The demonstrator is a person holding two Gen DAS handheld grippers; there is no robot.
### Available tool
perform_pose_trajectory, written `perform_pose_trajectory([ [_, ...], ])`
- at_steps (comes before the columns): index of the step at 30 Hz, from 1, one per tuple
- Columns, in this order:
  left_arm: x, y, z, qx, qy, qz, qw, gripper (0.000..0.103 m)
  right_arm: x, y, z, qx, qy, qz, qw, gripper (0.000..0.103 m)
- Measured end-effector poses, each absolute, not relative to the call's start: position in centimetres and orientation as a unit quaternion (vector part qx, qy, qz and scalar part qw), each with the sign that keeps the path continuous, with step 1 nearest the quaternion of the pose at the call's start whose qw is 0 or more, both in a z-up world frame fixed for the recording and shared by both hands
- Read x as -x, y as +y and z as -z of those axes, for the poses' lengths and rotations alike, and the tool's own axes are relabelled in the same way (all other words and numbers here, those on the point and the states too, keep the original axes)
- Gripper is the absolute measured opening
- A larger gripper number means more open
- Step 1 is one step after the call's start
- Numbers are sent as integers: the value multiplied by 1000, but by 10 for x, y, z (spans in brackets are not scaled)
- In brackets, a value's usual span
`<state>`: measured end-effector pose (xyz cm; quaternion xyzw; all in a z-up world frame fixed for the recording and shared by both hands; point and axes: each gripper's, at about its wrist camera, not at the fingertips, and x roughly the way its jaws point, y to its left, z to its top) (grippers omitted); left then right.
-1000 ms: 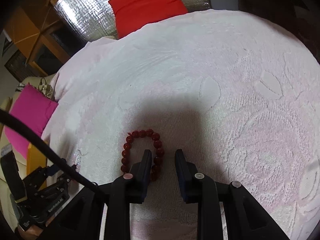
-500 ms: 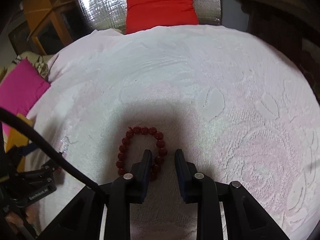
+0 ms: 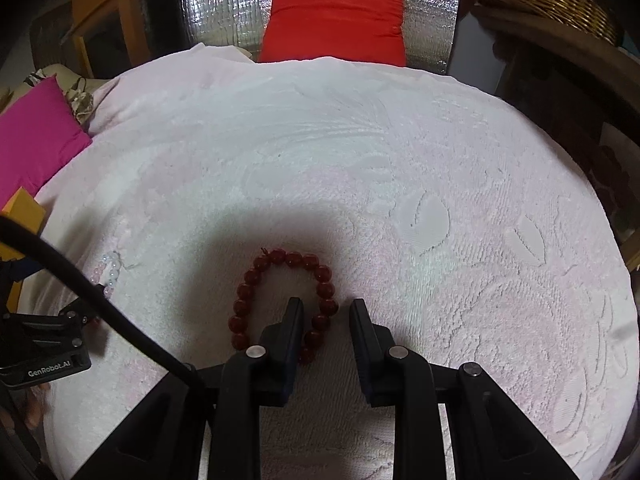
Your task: Organize jewelry
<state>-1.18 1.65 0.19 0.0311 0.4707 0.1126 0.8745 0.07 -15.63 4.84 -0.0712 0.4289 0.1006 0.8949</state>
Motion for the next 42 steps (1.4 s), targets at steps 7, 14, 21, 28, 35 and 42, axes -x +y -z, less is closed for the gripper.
perform_pose_trajectory([
  [7, 12, 37, 2, 21, 481, -92, 872, 103, -11, -158, -51, 60, 443, -113, 887, 30],
  [14, 8, 31, -4, -4, 492, -88, 866, 103, -14, -164, -51, 66, 441, -130, 885, 30],
  [21, 6, 10, -12, -27, 475, -30, 879, 45, -7, -168, -51, 59, 426, -131, 893, 10],
  [28, 9, -2, -18, -26, 462, 6, 887, 8, -4, -174, -56, 37, 419, -143, 896, 10],
  [35, 15, 1, -34, -12, 437, 19, 899, 8, 0, -187, -68, -13, 410, -156, 898, 10],
  [42, 25, -5, -49, -9, 415, 37, 909, 8, 2, -197, -73, -41, 408, -169, 896, 10],
])
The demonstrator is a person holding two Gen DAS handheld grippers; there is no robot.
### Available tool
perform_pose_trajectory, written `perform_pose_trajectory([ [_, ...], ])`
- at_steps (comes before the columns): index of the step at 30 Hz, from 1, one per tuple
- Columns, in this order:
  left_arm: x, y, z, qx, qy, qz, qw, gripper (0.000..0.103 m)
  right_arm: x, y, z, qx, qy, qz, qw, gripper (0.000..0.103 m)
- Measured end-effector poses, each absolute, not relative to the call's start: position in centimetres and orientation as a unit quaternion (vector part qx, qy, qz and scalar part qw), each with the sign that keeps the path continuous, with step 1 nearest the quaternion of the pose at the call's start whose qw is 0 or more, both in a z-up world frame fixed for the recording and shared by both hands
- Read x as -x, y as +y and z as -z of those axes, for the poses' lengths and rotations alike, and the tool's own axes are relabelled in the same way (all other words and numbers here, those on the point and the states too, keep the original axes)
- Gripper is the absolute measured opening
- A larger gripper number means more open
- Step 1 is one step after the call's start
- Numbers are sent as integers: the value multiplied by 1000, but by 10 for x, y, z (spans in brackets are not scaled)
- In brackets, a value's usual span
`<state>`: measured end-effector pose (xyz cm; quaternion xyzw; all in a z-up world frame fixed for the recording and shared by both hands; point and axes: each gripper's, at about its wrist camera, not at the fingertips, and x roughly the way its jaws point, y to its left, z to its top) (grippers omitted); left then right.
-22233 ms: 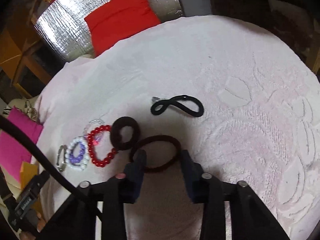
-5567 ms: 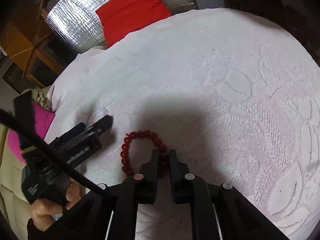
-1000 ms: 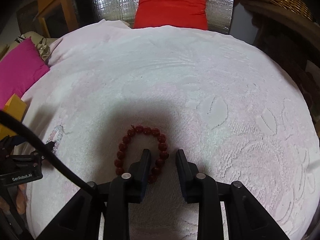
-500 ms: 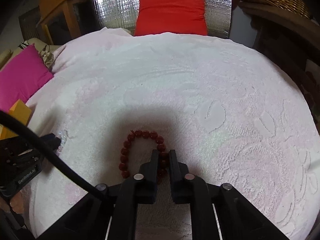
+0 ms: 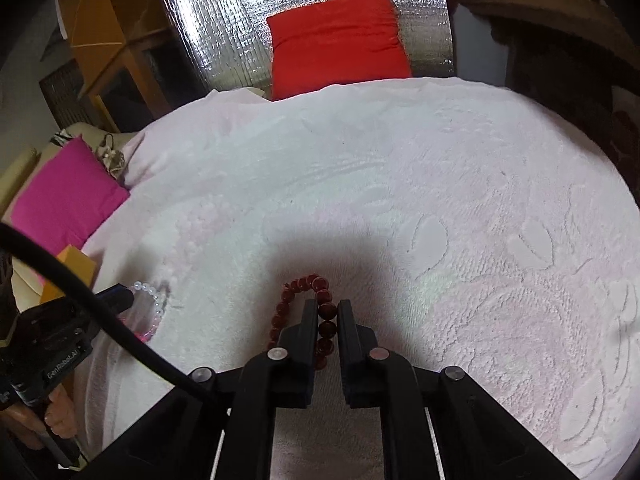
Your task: Organize jewelry
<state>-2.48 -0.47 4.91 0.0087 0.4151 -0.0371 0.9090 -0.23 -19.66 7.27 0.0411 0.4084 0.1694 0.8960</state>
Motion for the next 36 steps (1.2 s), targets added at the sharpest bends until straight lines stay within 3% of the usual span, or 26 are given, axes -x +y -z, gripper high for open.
perform_pose_trajectory([
  [14, 10, -18, -18, -33, 459, 27, 887, 8, -5, -198, -62, -45, 434, -161, 885, 11],
  [36, 18, -31, -22, -76, 444, 25, 892, 8, -6, -188, -56, -7, 426, -146, 893, 11],
])
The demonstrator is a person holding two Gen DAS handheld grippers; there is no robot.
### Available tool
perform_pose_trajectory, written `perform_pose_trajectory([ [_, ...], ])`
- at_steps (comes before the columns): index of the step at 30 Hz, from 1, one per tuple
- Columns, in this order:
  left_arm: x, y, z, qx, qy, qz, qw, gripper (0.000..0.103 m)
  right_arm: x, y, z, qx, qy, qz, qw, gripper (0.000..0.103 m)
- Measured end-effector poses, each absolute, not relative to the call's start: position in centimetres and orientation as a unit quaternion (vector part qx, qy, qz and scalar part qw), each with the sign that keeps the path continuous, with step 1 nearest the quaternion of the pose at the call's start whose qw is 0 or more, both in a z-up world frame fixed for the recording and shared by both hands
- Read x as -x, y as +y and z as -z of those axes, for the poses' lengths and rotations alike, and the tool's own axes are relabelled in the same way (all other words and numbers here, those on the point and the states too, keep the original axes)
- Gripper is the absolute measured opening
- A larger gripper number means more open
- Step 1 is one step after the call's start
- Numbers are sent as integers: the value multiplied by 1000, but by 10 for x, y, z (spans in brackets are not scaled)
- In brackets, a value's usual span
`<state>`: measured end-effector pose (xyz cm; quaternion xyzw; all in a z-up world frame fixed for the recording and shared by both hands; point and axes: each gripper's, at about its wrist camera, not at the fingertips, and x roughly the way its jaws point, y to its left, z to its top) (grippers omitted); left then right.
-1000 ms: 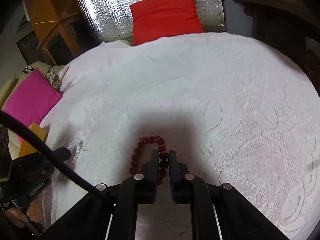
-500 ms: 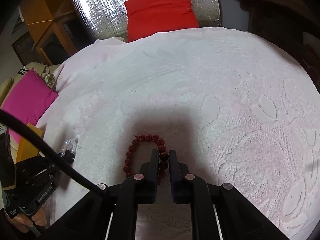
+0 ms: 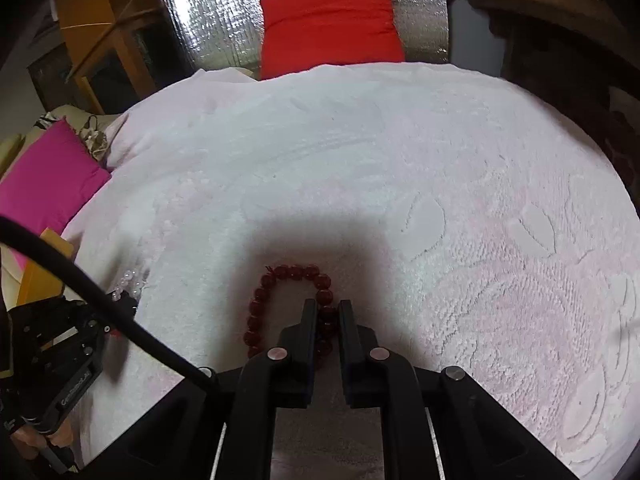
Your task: Organize jewelry
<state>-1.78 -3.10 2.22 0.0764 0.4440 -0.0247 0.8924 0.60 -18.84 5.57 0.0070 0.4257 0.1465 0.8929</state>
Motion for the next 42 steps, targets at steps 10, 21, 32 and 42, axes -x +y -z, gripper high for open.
perform_pose_trajectory([
  [10, 18, -37, -24, -78, 442, 23, 893, 8, 8, -188, -74, -10, 393, -165, 905, 11],
  [21, 24, -42, -36, -54, 433, 29, 899, 8, 21, -197, -90, -27, 370, -177, 912, 11],
  [32, 49, -33, -61, -5, 407, 49, 912, 8, 28, -200, -97, -56, 368, -188, 909, 11],
  [42, 80, -20, -66, 22, 395, 39, 918, 8, 46, -170, -106, -53, 354, -231, 905, 11],
])
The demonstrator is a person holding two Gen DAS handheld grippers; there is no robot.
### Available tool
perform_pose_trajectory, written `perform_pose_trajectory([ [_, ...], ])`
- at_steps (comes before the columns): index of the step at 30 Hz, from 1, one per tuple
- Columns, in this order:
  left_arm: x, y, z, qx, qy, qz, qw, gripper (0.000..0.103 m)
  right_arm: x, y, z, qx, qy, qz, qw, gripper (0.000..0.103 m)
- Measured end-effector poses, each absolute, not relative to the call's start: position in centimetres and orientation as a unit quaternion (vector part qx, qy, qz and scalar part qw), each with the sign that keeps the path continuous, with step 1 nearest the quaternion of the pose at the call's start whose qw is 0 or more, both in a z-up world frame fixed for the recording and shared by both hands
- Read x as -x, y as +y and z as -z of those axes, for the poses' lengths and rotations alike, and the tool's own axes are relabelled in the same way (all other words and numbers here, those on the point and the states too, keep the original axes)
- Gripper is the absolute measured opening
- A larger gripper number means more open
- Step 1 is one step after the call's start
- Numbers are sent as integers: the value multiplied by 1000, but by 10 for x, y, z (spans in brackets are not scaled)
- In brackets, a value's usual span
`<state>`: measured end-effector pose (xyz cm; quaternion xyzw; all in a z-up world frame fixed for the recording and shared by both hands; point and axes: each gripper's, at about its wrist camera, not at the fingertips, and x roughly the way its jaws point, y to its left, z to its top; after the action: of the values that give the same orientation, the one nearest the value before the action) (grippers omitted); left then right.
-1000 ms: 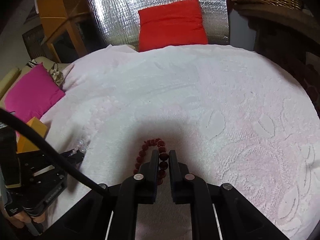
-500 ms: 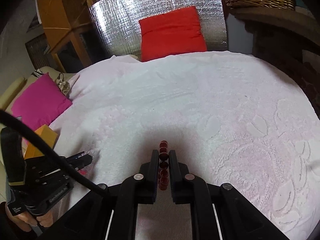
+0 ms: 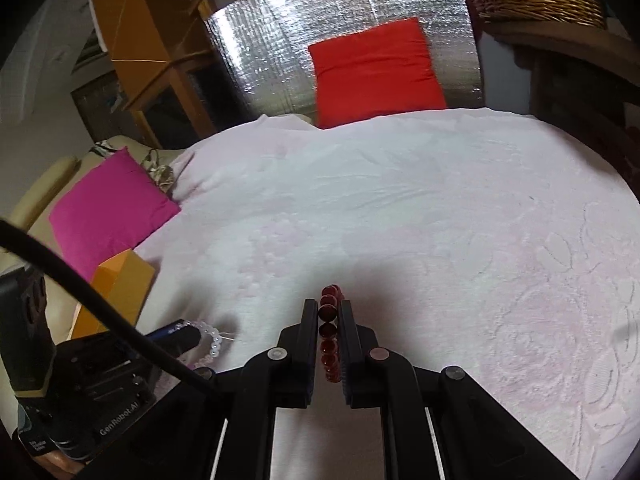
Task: Organize jewelry
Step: 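Lift and carry both bracelets over the orange box with both grippers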
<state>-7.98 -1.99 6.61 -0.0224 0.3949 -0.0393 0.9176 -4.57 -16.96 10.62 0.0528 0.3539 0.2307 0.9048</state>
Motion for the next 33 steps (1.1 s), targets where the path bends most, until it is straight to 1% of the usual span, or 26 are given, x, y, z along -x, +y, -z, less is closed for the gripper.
perform_pose_trajectory([
  [7, 114, -27, -58, 20, 392, 31, 919, 8, 60, -172, -108, -74, 354, -234, 903, 11],
  [14, 146, -31, -57, 7, 395, -9, 918, 8, 94, -189, -113, -92, 339, -226, 909, 11],
  [17, 163, -30, -72, 16, 381, -16, 924, 8, 111, -196, -113, -105, 334, -223, 910, 11],
  [25, 212, -26, -133, -8, 333, -57, 941, 8, 160, -196, -109, -124, 326, -233, 908, 11],
  [33, 252, -19, -166, -7, 304, -77, 949, 8, 203, -183, -124, -113, 321, -263, 903, 11],
])
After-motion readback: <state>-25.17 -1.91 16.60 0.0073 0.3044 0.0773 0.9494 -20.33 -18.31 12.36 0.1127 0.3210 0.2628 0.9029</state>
